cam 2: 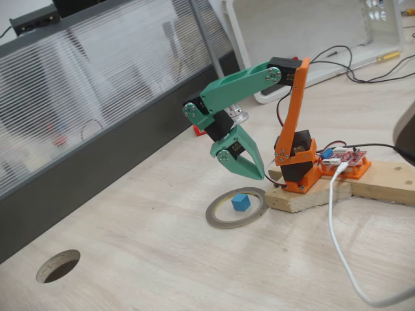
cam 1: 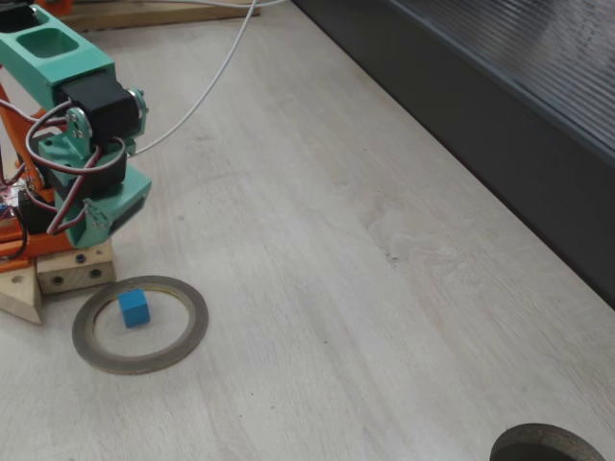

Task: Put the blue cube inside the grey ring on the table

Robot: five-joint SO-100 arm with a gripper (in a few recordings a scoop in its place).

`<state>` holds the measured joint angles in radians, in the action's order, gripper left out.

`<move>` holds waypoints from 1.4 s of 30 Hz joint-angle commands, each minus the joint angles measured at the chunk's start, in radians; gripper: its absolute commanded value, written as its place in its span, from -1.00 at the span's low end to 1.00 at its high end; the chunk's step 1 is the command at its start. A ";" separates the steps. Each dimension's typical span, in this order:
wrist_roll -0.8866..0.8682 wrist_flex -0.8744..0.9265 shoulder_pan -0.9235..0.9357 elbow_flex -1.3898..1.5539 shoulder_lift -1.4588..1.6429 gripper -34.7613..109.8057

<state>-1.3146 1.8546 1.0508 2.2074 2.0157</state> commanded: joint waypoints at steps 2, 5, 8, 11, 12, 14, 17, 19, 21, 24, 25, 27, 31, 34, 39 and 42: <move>-0.011 0.006 0.011 0.072 0.017 -0.52; -0.011 0.005 0.011 0.130 0.017 -0.52; -0.011 0.003 0.012 0.141 0.017 -0.52; -0.011 0.003 0.012 0.141 0.017 -0.52; -0.011 0.003 0.012 0.141 0.017 -0.52; -0.011 0.003 0.012 0.141 0.017 -0.52; -0.011 0.003 0.012 0.141 0.017 -0.52; -0.011 0.003 0.012 0.141 0.017 -0.52; -0.011 0.003 0.012 0.141 0.017 -0.52; -0.011 0.003 0.012 0.141 0.017 -0.52; -0.011 0.003 0.012 0.141 0.017 -0.52; -0.011 0.003 0.012 0.141 0.017 -0.52; -0.011 0.003 0.012 0.141 0.017 -0.52; -0.011 0.003 0.012 0.141 0.017 -0.52; -0.011 0.003 0.012 0.141 0.017 -0.52; -0.011 0.003 0.012 0.141 0.017 -0.52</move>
<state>-1.3146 1.8515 1.0538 2.3332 2.0157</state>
